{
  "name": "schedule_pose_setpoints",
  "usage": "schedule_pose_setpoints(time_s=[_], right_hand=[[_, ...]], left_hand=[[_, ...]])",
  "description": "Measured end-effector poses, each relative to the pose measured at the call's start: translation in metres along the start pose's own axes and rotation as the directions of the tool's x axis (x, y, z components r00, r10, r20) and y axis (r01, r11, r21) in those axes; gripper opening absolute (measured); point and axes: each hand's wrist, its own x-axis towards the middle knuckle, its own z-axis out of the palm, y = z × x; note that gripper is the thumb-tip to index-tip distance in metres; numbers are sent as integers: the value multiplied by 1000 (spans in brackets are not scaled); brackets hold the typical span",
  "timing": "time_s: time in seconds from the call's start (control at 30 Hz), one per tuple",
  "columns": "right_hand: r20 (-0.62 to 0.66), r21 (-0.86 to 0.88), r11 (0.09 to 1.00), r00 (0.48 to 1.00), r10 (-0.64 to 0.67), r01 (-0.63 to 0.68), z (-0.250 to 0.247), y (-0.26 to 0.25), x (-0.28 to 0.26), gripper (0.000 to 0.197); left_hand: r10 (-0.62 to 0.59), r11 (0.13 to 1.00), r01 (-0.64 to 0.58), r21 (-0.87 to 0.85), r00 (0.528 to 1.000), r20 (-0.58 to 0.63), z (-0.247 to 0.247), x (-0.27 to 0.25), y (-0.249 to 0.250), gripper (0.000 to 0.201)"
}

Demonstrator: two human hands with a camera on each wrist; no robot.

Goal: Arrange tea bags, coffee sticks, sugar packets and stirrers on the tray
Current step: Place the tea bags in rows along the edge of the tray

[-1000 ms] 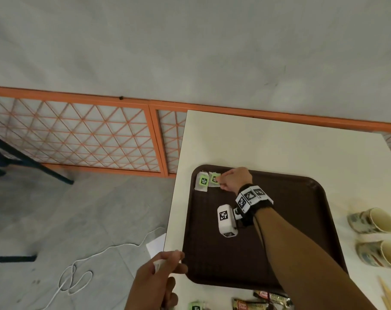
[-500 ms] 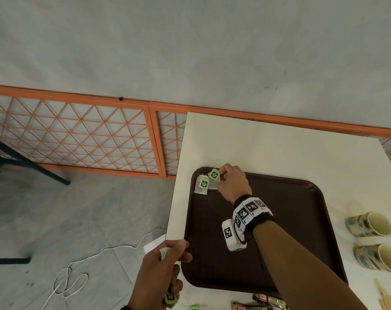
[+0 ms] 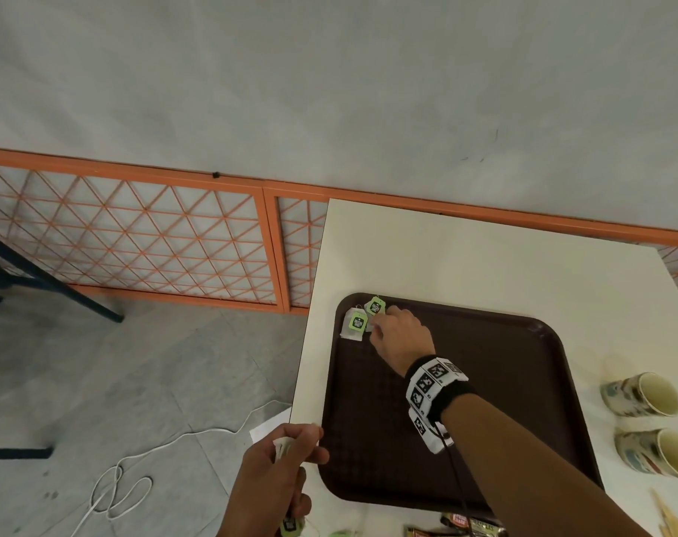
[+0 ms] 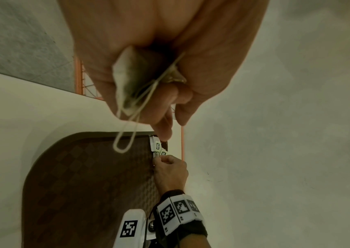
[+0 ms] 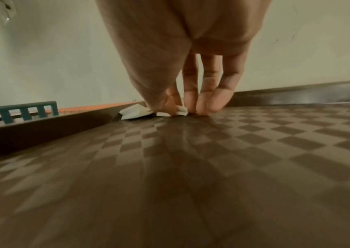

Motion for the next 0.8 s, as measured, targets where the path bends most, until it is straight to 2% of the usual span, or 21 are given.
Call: schedule_pose_setpoints(time_s=[0.27, 0.4, 0.6, 0.7, 0.8], right_hand=[[-7, -11, 999, 999, 49, -50, -1, 7, -13, 23], [12, -23, 999, 1000, 26, -26, 1, 3, -21, 22], [-50, 85, 992, 994, 93, -88, -5, -3, -24, 23], [-107, 34, 999, 994, -13, 17, -2, -4, -24, 32], [-67, -60, 982, 981, -183, 179, 8, -12, -17, 36]], left_hand=[[11, 1000, -11, 13, 1000, -3, -3, 1, -2, 21], [17, 1000, -17, 11, 1000, 17, -2, 1, -4, 20], [14, 1000, -14, -16, 1000, 24, -2, 1, -6, 20], [11, 1000, -11, -6, 1000, 25, -1, 1, -7, 22], [2, 1000, -1, -21, 1000, 28, 1, 1, -7, 21]])
